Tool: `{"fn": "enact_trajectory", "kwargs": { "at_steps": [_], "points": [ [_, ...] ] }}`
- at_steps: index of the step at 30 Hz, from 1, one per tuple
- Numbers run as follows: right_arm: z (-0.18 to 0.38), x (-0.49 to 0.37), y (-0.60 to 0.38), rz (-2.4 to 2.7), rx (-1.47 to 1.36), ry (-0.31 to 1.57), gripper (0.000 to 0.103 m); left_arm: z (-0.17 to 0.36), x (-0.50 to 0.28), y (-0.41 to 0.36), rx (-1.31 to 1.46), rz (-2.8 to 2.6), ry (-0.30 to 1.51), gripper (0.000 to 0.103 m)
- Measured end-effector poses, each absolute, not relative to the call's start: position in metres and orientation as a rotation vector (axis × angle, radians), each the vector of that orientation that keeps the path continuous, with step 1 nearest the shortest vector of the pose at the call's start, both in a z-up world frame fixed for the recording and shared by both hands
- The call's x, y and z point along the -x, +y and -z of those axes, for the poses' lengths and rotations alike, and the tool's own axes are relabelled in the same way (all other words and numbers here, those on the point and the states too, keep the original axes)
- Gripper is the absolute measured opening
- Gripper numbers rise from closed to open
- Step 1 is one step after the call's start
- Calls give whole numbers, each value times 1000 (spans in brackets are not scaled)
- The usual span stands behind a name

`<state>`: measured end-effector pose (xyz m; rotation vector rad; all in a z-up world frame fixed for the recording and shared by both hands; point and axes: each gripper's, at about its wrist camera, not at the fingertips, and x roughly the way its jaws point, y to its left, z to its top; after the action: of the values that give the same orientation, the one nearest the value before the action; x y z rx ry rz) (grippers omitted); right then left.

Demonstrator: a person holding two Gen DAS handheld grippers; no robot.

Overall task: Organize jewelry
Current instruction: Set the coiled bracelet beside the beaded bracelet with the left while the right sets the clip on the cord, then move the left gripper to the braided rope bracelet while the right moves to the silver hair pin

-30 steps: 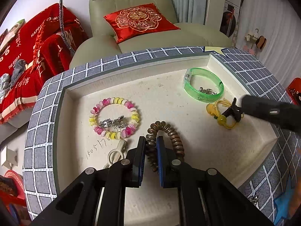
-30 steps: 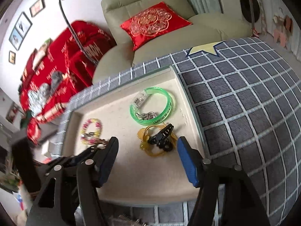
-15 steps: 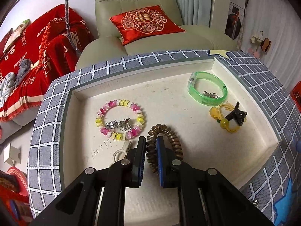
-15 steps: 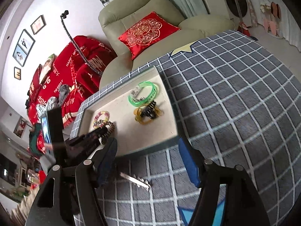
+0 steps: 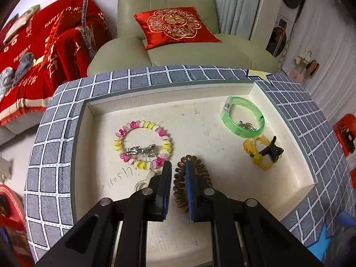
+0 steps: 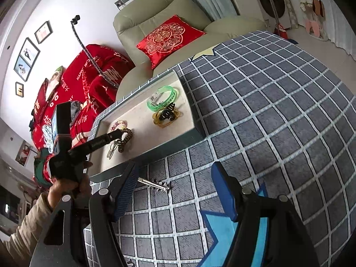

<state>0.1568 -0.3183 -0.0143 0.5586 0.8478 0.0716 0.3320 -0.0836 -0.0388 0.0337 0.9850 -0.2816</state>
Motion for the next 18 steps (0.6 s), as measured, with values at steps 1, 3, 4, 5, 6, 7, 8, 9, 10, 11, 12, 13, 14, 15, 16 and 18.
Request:
{"fn": "enact_trajectory", "kwargs": {
  "at_steps": [1, 3, 4, 5, 6, 7, 8, 9, 10, 11, 12, 13, 14, 15, 16, 18],
  "points": [
    [15, -156, -318, -72, -562, 848, 71, 38, -332, -82, -27, 271, 985, 103],
    [15, -153, -317, -73, -563, 848, 71, 32, -327, -78, -19, 245, 938, 103],
    [16, -153, -316, -73, -556, 852, 71, 32, -328, -78, -22, 248, 943, 103],
    [16, -152, -315, -72, -549, 856, 71, 31, -328, -78, -20, 252, 951, 103],
    [17, -152, -314, -72, -544, 857, 71, 30, -328, -78, -20, 250, 949, 103],
    [17, -151, -313, -75, -536, 858, 71, 28, -326, -77, -25, 243, 938, 103],
    [16, -150, -311, -78, -527, 858, 71, 25, -324, -77, -34, 237, 925, 103],
    [16, -149, -309, -80, -516, 858, 73, 23, -322, -77, -42, 234, 915, 103],
    [15, -149, -307, -80, -503, 856, 81, 19, -319, -77, -56, 233, 902, 103],
    [14, -148, -305, -80, -492, 854, 85, 16, -314, -78, -70, 232, 890, 103],
    [14, -148, -303, -82, -481, 856, 85, 14, -311, -77, -82, 230, 879, 103],
    [13, -147, -301, -86, -474, 859, 85, 11, -305, -77, -96, 228, 863, 103],
    [14, -147, -300, -88, -466, 865, 86, 8, -299, -77, -109, 231, 847, 103],
    [14, -146, -298, -89, -460, 868, 86, 6, -294, -76, -122, 237, 837, 103],
    [15, -145, -296, -92, -455, 869, 86, 5, -291, -75, -128, 242, 832, 103],
    [15, -143, -293, -103, -440, 864, 88, 3, -282, -73, -138, 250, 832, 103]
  ]
}}
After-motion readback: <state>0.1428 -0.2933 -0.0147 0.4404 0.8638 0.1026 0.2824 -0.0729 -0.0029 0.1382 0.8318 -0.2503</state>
